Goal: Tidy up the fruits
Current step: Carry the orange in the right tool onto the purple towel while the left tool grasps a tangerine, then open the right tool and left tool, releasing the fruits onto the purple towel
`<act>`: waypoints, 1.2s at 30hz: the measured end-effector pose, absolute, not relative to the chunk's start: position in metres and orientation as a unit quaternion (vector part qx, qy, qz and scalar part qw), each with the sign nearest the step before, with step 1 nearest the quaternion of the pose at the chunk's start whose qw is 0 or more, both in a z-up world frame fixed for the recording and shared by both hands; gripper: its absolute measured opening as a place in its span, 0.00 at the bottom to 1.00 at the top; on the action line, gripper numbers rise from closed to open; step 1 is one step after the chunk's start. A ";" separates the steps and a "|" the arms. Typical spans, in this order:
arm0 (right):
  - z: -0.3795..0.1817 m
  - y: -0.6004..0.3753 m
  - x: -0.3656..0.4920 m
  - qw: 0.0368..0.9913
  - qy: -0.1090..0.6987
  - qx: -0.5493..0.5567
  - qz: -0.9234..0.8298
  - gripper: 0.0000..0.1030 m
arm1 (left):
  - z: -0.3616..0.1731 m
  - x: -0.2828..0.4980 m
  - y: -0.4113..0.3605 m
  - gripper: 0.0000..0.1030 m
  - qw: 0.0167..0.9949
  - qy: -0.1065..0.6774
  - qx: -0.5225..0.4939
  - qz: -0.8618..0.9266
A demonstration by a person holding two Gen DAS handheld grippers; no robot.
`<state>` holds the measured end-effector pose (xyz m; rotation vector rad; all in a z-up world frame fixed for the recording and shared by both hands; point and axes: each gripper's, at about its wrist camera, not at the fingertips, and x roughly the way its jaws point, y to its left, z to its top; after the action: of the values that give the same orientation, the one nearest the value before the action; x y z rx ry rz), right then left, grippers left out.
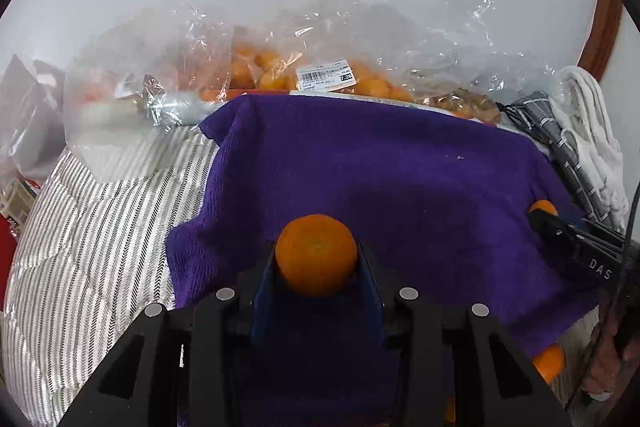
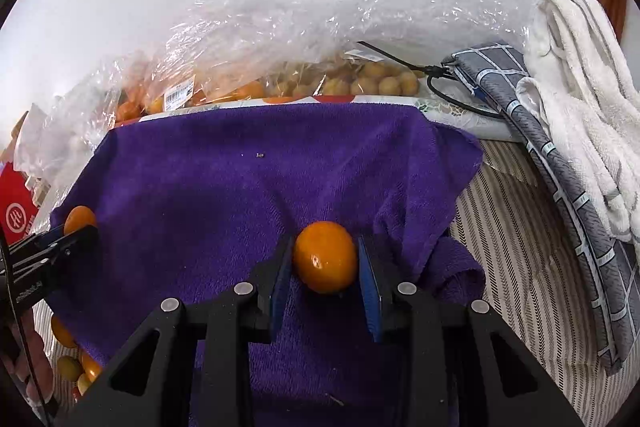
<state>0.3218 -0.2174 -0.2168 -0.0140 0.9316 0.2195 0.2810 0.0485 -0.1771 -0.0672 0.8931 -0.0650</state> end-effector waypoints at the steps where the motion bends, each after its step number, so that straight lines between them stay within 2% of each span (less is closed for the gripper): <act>1: -0.216 -0.216 0.321 0.888 0.447 -0.009 0.105 0.32 | -0.177 0.281 0.048 0.36 0.901 0.431 -0.032 -0.031; 6: -0.216 -0.217 0.320 0.890 0.445 -0.011 0.102 0.32 | -0.177 0.282 0.049 0.36 0.902 0.429 -0.041 -0.029; 7: -0.216 -0.217 0.320 0.890 0.445 -0.007 0.103 0.35 | -0.177 0.282 0.050 0.36 0.902 0.428 -0.043 -0.027; 10: -0.215 -0.220 0.319 0.888 0.449 0.003 0.099 0.59 | -0.176 0.283 0.049 0.36 0.904 0.425 -0.045 -0.026; 14: -0.207 -0.227 0.314 0.892 0.443 0.019 0.089 0.66 | -0.175 0.281 0.050 0.40 0.906 0.418 -0.056 -0.025; 16: -0.202 -0.230 0.311 0.895 0.436 0.030 0.085 0.66 | -0.173 0.280 0.052 0.49 0.910 0.408 -0.069 -0.029; 21: -0.185 -0.233 0.297 0.909 0.404 0.049 0.087 0.66 | -0.167 0.277 0.054 0.59 0.916 0.390 -0.082 -0.032; 26: -0.161 -0.227 0.280 0.921 0.374 0.044 0.105 0.66 | -0.157 0.270 0.054 0.63 0.927 0.364 -0.086 -0.041; 32: -0.150 -0.217 0.250 0.917 0.382 0.026 0.109 0.66 | -0.148 0.261 0.051 0.63 0.934 0.344 -0.087 -0.047; 36: -0.153 -0.210 0.225 0.913 0.392 0.008 0.109 0.68 | -0.136 0.246 0.056 0.63 0.935 0.327 -0.122 -0.060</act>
<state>0.2249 -0.2102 -0.1526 0.0155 0.8082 0.2241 0.2458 0.0562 -0.1362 -0.2498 0.6688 -0.1235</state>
